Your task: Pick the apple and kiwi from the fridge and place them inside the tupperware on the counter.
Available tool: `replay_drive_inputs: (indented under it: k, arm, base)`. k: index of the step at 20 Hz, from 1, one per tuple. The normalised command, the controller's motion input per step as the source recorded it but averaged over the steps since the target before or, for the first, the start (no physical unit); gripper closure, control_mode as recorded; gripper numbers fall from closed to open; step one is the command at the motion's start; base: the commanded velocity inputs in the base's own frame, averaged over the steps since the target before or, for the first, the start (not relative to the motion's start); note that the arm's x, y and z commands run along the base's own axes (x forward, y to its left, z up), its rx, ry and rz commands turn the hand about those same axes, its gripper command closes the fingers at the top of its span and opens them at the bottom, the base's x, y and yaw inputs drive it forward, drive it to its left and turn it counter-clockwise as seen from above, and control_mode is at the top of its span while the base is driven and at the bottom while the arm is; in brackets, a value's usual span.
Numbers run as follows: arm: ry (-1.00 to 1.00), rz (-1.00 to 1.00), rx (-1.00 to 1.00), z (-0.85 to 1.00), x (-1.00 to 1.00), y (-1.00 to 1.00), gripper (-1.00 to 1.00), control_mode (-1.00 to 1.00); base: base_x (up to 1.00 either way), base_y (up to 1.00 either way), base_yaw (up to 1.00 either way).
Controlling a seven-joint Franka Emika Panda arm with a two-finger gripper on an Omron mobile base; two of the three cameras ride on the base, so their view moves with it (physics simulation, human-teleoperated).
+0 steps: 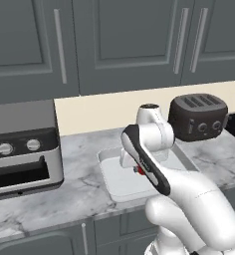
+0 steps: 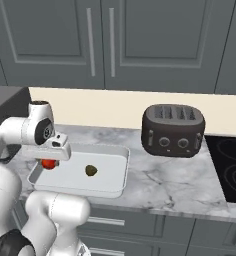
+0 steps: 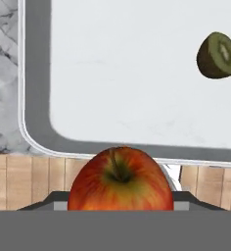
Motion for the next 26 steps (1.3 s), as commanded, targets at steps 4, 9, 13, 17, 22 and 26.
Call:
replay_drive_inputs:
  k: [4, 9, 13, 17, 22, 26]
  arm:
    - [0.02, 0.00, 0.00, -0.58, 0.34, 0.00, 1.00, -1.00]
    - [0.00, 0.00, 0.00, -0.50, 0.36, 0.00, 1.00, -1.00]
    - [0.01, 0.00, 0.00, -0.48, 0.36, 0.00, 1.00, -1.00]
    - [0.02, 0.00, 0.00, -0.50, 0.31, 0.00, 1.00, -1.00]
    - [0.00, 0.00, 0.00, -0.42, 0.23, 0.03, -1.00, -1.00]
    - [0.00, -0.04, 0.00, -0.14, 0.04, 0.02, -1.00, -1.00]
  base:
    - [0.00, 0.00, 0.00]
    - [0.00, 0.00, 0.00]
    - [0.00, 0.00, 0.00]
    - [0.00, 0.00, 0.00]
    - [0.00, 0.00, 0.00]
    - [0.00, 0.00, 0.00]
